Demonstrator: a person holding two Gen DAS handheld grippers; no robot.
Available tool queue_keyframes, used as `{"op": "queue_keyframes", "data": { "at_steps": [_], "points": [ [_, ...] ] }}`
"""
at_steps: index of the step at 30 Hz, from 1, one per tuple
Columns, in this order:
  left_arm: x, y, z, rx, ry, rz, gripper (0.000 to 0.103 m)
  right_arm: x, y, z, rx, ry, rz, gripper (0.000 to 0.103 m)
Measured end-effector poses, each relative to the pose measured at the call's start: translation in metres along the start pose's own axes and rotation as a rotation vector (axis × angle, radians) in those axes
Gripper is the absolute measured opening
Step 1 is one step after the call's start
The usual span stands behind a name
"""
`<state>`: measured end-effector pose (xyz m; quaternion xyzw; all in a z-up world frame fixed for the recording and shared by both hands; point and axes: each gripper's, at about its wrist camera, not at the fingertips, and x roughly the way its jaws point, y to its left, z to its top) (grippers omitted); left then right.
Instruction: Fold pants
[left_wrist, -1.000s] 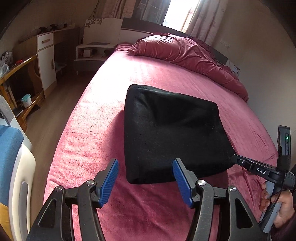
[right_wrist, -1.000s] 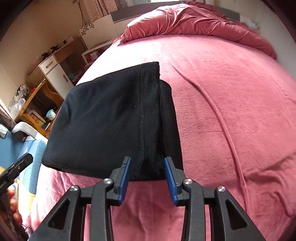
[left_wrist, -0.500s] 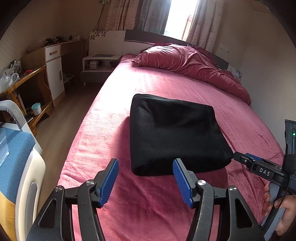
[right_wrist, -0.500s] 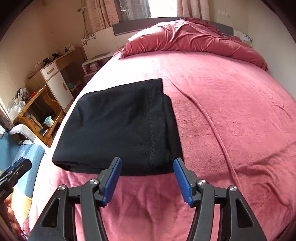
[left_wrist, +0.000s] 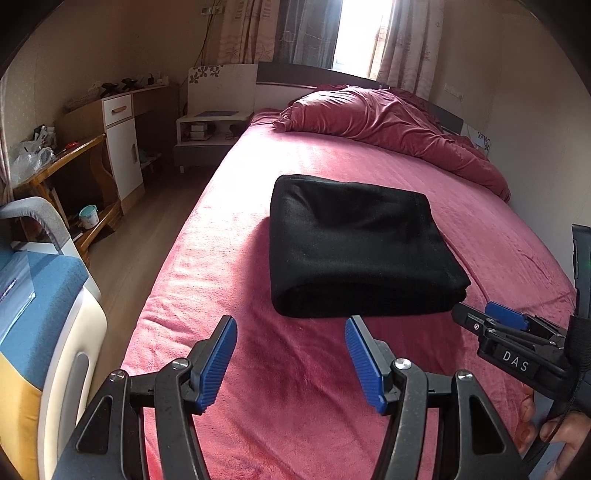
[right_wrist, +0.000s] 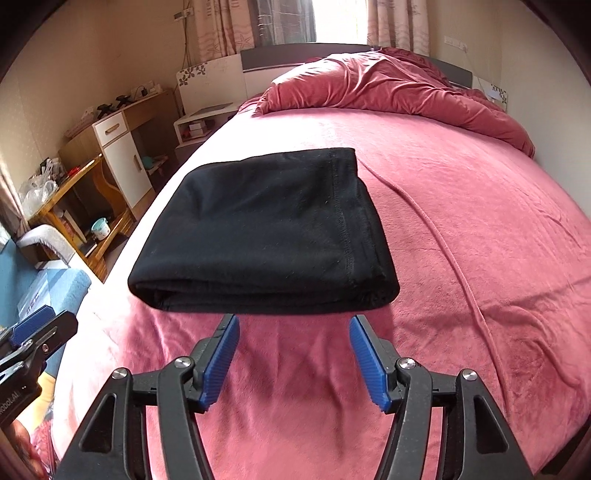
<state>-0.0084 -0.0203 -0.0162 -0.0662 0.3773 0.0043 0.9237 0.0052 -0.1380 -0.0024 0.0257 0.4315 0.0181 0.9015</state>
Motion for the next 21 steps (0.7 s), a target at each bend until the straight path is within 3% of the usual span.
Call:
{"op": "queue_keyframes", "data": {
  "at_steps": [2, 6, 12, 21],
  "points": [
    [0.0011, -0.0015, -0.002, 0.005, 0.008, 0.013, 0.063, -0.0001, -0.0001, -0.0022, -0.001, 0.002, -0.002, 0.063],
    [-0.001, -0.0022, -0.002, 0.004, 0.0, 0.018, 0.078, 0.0005, -0.0012, -0.0062, 0.003, 0.01, -0.006, 0.063],
    [-0.0064, -0.0009, -0.0006, -0.017, -0.021, 0.001, 0.079, 0.0014, -0.001, -0.0099, 0.005, 0.017, -0.008, 0.063],
    [-0.007, 0.0021, -0.0022, -0.02, -0.017, 0.035, 0.079, 0.0019, -0.0013, -0.0106, 0.002, 0.018, -0.01, 0.063]
  ]
}}
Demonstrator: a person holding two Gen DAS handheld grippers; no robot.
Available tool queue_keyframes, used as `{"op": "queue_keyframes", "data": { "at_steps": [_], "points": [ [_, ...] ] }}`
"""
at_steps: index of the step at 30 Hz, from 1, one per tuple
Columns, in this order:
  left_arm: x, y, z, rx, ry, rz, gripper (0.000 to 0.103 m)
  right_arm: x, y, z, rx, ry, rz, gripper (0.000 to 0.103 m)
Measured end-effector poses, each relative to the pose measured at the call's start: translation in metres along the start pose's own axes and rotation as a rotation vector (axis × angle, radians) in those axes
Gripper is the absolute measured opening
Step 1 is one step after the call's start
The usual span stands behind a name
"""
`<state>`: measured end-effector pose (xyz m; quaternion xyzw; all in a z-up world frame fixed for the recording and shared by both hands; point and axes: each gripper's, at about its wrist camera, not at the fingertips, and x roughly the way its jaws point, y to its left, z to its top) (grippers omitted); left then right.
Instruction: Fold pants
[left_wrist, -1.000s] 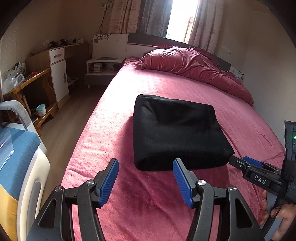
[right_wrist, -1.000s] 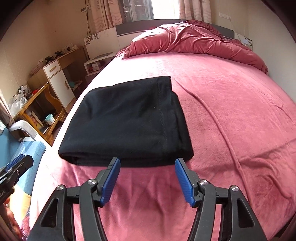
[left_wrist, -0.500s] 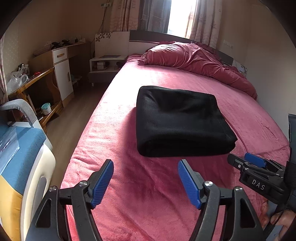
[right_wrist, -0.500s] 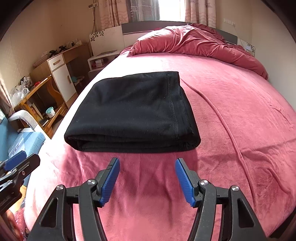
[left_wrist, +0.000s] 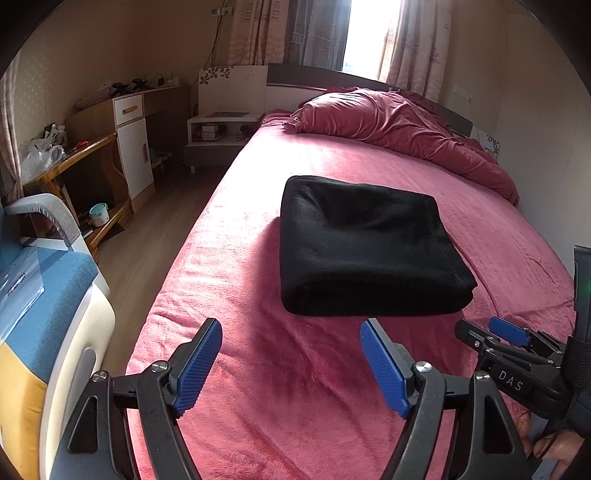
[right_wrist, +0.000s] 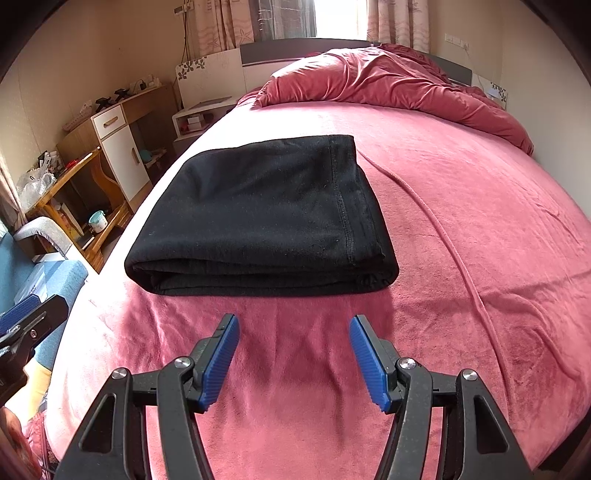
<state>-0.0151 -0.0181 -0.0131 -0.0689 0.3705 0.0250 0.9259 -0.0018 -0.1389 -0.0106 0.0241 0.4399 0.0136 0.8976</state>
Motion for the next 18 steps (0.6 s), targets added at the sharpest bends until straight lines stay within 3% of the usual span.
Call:
{"op": "queue_keyframes", "data": {
  "at_steps": [18],
  "points": [
    [-0.012, 0.001, 0.001, 0.008, -0.04, 0.025, 0.079, 0.0, 0.002, -0.004, -0.009, 0.003, -0.014, 0.063]
  ]
}}
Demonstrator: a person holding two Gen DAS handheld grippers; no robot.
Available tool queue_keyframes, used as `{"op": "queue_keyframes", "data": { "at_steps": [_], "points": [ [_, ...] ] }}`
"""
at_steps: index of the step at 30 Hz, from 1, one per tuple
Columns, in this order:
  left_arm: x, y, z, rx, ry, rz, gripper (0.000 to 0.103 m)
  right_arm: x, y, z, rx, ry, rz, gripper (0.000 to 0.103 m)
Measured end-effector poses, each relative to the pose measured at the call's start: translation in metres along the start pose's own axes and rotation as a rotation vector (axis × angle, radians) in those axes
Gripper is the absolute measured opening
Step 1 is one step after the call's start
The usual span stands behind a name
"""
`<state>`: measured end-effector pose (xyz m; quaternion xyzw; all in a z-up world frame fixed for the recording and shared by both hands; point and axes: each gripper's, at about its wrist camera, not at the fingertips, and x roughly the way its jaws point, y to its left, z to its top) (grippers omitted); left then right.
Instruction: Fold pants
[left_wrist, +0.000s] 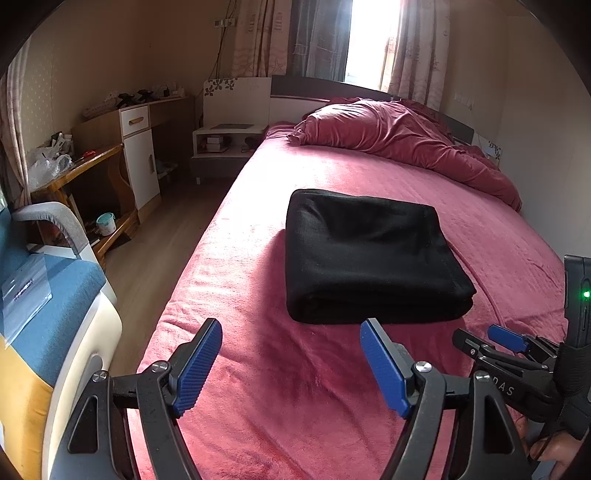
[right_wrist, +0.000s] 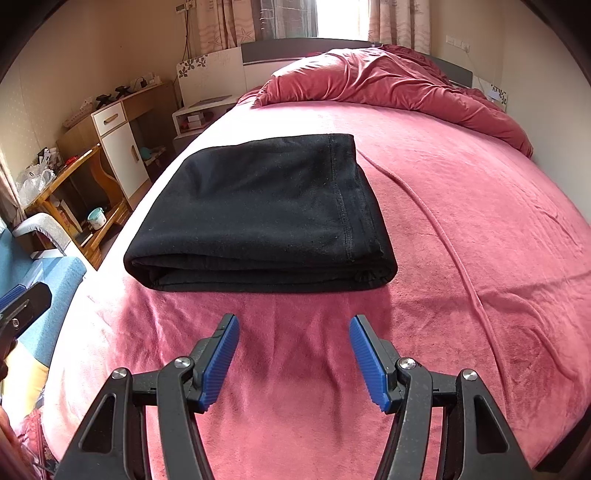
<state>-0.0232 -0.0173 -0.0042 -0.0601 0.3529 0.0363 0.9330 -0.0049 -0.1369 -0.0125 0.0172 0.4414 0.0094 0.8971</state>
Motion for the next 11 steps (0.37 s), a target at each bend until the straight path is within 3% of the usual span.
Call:
{"op": "queue_keyframes", "data": {
  "at_steps": [4, 6, 11],
  "points": [
    [-0.0032, -0.0016, -0.0014, 0.022, -0.024, -0.001, 0.079, 0.0015, -0.0001, -0.0018, 0.0, 0.008, -0.006, 0.063],
    [-0.006, -0.0023, -0.0014, 0.027, -0.041, -0.003, 0.073, 0.0028, -0.001, -0.003, 0.001, 0.013, -0.01, 0.063],
    [-0.0017, -0.001, -0.0025, 0.023, -0.018, -0.018, 0.071, 0.0072, -0.0061, -0.0075, 0.013, 0.029, -0.023, 0.063]
  ]
}}
